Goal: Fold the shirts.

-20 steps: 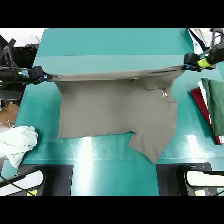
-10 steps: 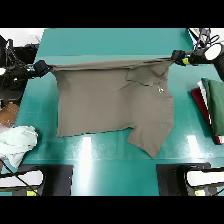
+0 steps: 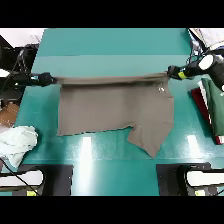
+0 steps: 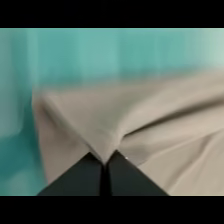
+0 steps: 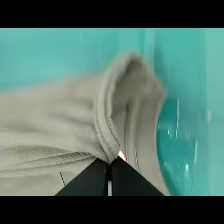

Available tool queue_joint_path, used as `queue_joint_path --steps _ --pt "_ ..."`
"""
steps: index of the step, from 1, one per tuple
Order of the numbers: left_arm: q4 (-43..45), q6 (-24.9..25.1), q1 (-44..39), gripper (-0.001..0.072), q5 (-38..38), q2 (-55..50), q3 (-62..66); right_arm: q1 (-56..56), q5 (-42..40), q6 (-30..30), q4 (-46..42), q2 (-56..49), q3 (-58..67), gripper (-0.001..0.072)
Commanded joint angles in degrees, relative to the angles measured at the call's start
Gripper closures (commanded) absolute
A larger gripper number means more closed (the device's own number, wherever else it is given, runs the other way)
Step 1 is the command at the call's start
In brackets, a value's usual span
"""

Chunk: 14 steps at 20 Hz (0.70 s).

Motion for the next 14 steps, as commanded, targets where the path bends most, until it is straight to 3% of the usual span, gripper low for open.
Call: queue_joint_path --steps 1,7,8,9,11,12,14 --pt "14.51 -5.57 -0.02 0.0679 -7.32 -0.04 0.00 0.07 1.95 0.09 0.17 2.40 -6.27 0.0696" --pt "13.44 -6.75 -0.02 0.0677 -9.99 -0.04 0.00 0.09 4.59 0.68 0.79 3.34 -10.82 0.0661" --pt "13.49 -6.75 -0.02 0.0676 -11.56 -0.04 0.00 0.09 5.38 0.68 0.79 3.41 -10.80 0.0454" --pt "13.49 -6.75 -0.02 0.0650 -12.87 -0.04 0.00 0.09 6.47 0.68 0.83 3.41 -10.49 0.0342" --pt "13.49 -6.95 -0.02 0.0221 -15.54 -0.02 0.02 -0.15 9.60 0.66 0.81 3.48 -8.66 0.0342" --pt "13.60 -7.10 0.00 0.0161 -16.87 -0.02 0.04 -0.50 11.58 0.61 0.76 3.76 -7.32 0.0342" --pt "14.45 -8.96 0.00 0.0158 -20.63 0.26 0.07 -1.36 14.97 -0.22 0.81 5.42 -5.03 0.0342"
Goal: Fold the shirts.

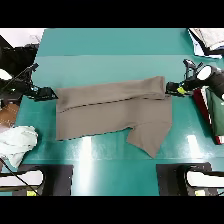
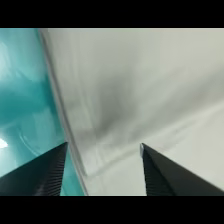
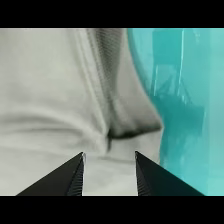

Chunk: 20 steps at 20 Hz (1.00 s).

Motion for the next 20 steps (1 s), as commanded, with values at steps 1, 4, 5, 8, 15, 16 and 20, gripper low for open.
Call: queue_joint_path --steps 1,4,5,8,15,16,20 --pt "1.31 -2.45 0.09 0.0158 -7.58 0.61 0.07 -1.14 6.64 -1.97 0.28 2.49 3.13 0.0342" --pt "0.61 -2.69 2.03 0.0158 -12.41 3.06 -2.64 -2.14 10.05 -4.66 0.28 7.76 3.28 0.0343" --pt "-0.68 -2.95 3.30 0.0158 -12.15 4.70 -5.70 -2.47 10.38 -5.16 0.28 9.81 2.54 0.0343" --pt "-3.63 -3.74 7.48 0.0158 -12.17 10.10 -17.84 -2.47 8.68 -5.75 0.31 15.02 -0.11 0.0344" --pt "-2.99 -4.02 9.44 0.0159 -11.78 15.96 -33.79 -2.60 5.77 -9.05 8.09 17.77 -2.86 0.0403" --pt "-3.06 -4.04 9.44 0.0158 -11.52 15.96 -34.16 -2.60 5.70 -9.07 8.85 17.77 -2.86 0.0403" --pt "-2.78 -4.92 9.31 0.0256 -10.99 15.93 -34.16 -2.60 5.92 -9.18 10.80 17.79 -2.86 0.0403"
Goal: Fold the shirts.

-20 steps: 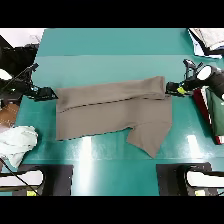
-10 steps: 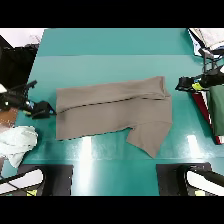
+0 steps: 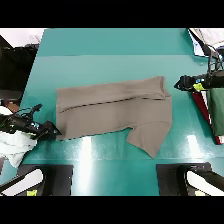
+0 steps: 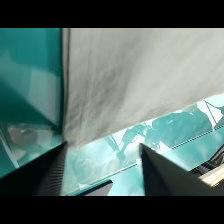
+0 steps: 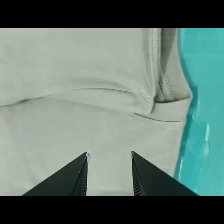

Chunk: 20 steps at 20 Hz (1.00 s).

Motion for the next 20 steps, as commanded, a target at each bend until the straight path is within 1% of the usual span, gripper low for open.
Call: queue_joint_path --steps 1,4,9,11,13,15,16,18,19,20 --pt "0.37 -0.83 -0.15 0.0287 1.01 0.31 -1.05 0.00 -0.09 -0.37 2.03 0.17 -0.11 0.0403" --pt "0.87 -0.87 -0.15 0.0287 2.36 0.31 -1.05 0.00 0.94 -0.37 2.08 0.17 -0.11 0.0403" --pt "1.95 -0.85 -0.13 0.0287 0.22 0.33 3.74 0.00 1.86 -0.37 2.05 0.17 -0.11 0.0403" --pt "4.15 -1.27 -0.13 0.0286 1.29 0.31 2.58 0.00 1.90 -0.37 2.08 0.17 -0.11 0.0403" --pt "4.00 -1.27 -0.13 0.0287 3.72 0.31 -0.07 0.00 1.81 -0.37 2.05 0.17 -0.11 0.0403" --pt "1.70 -1.16 -0.13 0.0286 5.86 0.31 -2.78 0.00 1.84 -0.37 2.05 0.17 -0.11 0.0403" --pt "0.20 -0.26 -0.13 0.0287 6.60 0.31 -3.48 0.00 1.75 -0.37 2.05 0.17 -0.11 0.0403" --pt "-0.17 -0.26 -0.15 0.0290 7.63 0.31 -3.50 0.00 2.29 -0.37 2.08 0.17 -0.11 0.0403" --pt "-0.35 -0.37 -0.15 0.0429 7.72 0.31 -3.48 0.00 3.58 -0.37 2.05 0.17 -0.13 0.0403" --pt "-0.76 -0.15 -0.13 0.0655 7.72 0.31 -3.48 -0.07 5.44 -0.37 1.75 0.17 -0.13 0.0403"
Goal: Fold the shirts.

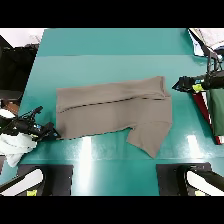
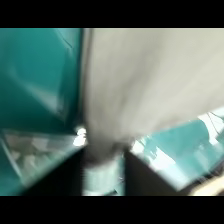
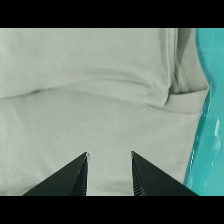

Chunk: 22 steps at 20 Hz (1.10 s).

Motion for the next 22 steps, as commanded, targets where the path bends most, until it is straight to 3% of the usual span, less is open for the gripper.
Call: queue_joint_path --steps 1,5,8,9,10,11,13,15,22 --pt "-2.80 0.85 0.04 0.0679 1.18 0.02 -0.57 -0.37 4.76 -0.02 -0.59 0.02 -0.13 0.0403" --pt "-4.55 1.29 0.02 0.0681 0.00 0.02 4.72 -4.79 12.39 -0.04 -0.59 1.88 -7.41 0.0403" --pt "-6.69 1.31 0.02 0.0681 -1.68 0.02 9.11 -9.79 11.74 0.00 -0.35 5.84 -18.53 0.0399" --pt "-7.61 1.33 0.02 0.0681 -2.03 0.02 9.79 -10.82 12.13 0.00 -0.37 6.84 -21.55 0.0354" --pt "-8.22 1.33 0.02 0.0681 -2.08 0.02 10.21 -11.56 12.48 0.00 -0.39 7.72 -24.59 0.0250" --pt "-8.55 1.36 0.02 0.0681 -1.99 0.02 10.21 -11.91 12.35 0.00 -0.24 8.41 -27.41 0.0217" --pt "-8.09 1.51 -1.03 0.0681 -1.55 0.02 10.19 -10.93 11.23 0.00 1.20 8.72 -31.78 0.0222" --pt "-7.85 2.32 -3.85 0.0681 -1.31 0.02 10.19 -7.98 8.20 0.02 1.97 8.72 -35.43 0.0271" --pt "-5.62 2.62 -8.55 0.0681 0.09 0.02 10.19 -2.38 -3.50 3.15 3.74 8.72 -38.53 0.0288"
